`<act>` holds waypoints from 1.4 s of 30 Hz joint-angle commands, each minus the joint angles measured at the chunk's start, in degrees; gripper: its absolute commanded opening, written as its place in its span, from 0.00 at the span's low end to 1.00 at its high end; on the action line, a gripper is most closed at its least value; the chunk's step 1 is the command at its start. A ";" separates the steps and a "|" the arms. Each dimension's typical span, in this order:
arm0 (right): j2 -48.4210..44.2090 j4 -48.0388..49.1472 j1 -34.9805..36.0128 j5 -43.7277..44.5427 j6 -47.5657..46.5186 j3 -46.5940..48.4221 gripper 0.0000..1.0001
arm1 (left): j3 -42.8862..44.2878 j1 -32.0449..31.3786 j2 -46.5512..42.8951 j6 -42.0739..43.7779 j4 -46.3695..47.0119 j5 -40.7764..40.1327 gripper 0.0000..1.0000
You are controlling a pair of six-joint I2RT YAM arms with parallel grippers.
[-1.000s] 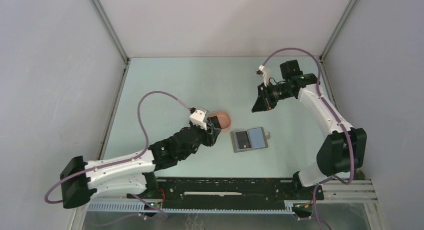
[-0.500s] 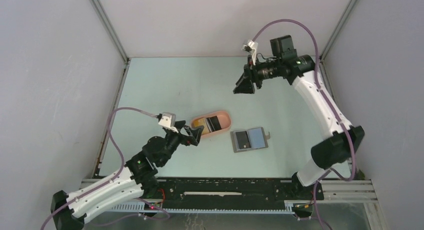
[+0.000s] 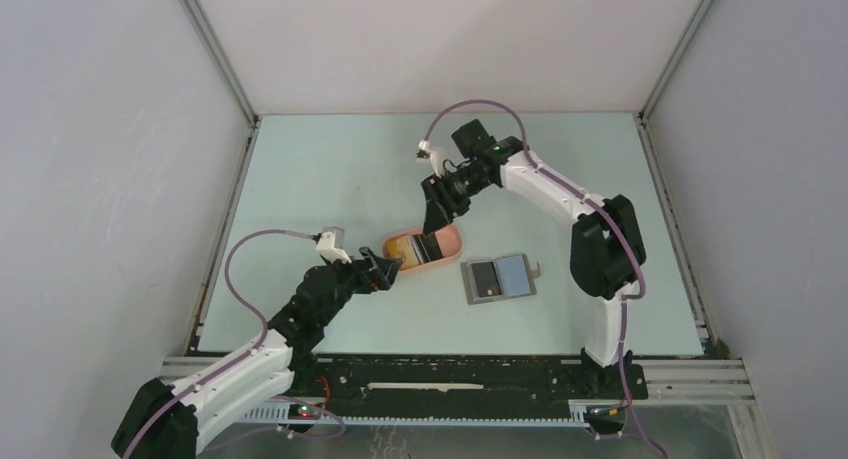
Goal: Put the credit cards into the card holder
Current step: Pick up the credit card from the storage box.
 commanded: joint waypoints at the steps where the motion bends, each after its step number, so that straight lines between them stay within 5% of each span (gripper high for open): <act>1: 3.55 3.79 2.55 8.36 6.40 2.04 0.64 | -1.51 1.90 2.11 -4.82 6.09 3.82 0.98; 19: 10.46 11.67 4.67 27.38 22.63 -0.42 0.77 | -2.37 5.09 14.43 -6.47 13.88 7.53 0.72; 42: 13.33 14.59 6.77 31.37 27.69 -4.19 0.79 | -2.72 5.45 20.36 -6.56 17.44 10.01 0.59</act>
